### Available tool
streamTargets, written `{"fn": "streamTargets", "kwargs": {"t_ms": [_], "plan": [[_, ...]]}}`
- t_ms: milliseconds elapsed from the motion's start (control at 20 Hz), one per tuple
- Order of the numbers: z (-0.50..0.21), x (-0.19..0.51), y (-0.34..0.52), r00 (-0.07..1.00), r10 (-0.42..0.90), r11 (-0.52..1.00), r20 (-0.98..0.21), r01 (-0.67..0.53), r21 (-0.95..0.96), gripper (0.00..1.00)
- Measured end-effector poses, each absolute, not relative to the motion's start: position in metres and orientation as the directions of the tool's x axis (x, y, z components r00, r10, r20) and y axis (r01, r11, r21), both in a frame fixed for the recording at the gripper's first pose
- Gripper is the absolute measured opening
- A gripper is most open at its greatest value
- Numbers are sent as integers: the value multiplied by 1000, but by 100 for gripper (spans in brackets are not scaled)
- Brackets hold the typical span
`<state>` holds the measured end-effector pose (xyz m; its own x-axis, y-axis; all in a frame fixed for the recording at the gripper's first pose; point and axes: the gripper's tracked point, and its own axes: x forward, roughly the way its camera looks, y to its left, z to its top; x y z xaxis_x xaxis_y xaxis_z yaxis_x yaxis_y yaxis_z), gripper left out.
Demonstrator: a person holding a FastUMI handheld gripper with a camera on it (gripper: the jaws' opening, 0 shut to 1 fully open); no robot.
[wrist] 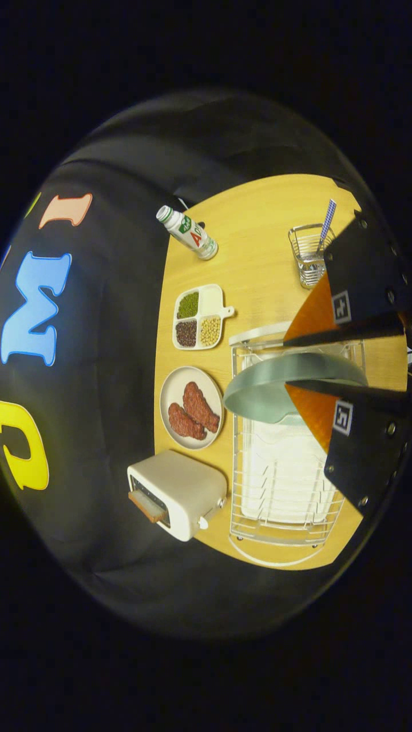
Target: Take the plate from the dish rack, then take the spoon from the basket and place it into the plate.
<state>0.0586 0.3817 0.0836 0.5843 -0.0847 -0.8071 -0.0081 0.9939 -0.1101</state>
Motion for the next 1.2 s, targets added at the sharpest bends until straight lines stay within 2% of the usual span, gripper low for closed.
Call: {"fn": "streamTargets", "kwargs": {"t_ms": [50, 100, 300, 350, 650, 800, 1200], "plan": [[79, 59, 383, 581, -102, 993, -807, 7, -120, 24], [81, 59, 380, 576, -126, 990, -808, 20, -140, 18], [83, 58, 372, 567, -247, 961, -785, 41, -273, 11], [82, 58, 373, 565, -277, 952, -777, 50, -303, 5], [110, 64, 389, 605, -366, 886, -707, -5, -463, 5], [128, 72, 384, 621, -414, 858, -666, 20, -514, 5], [149, 76, 371, 636, -356, 904, -684, 47, -426, 5]]}}
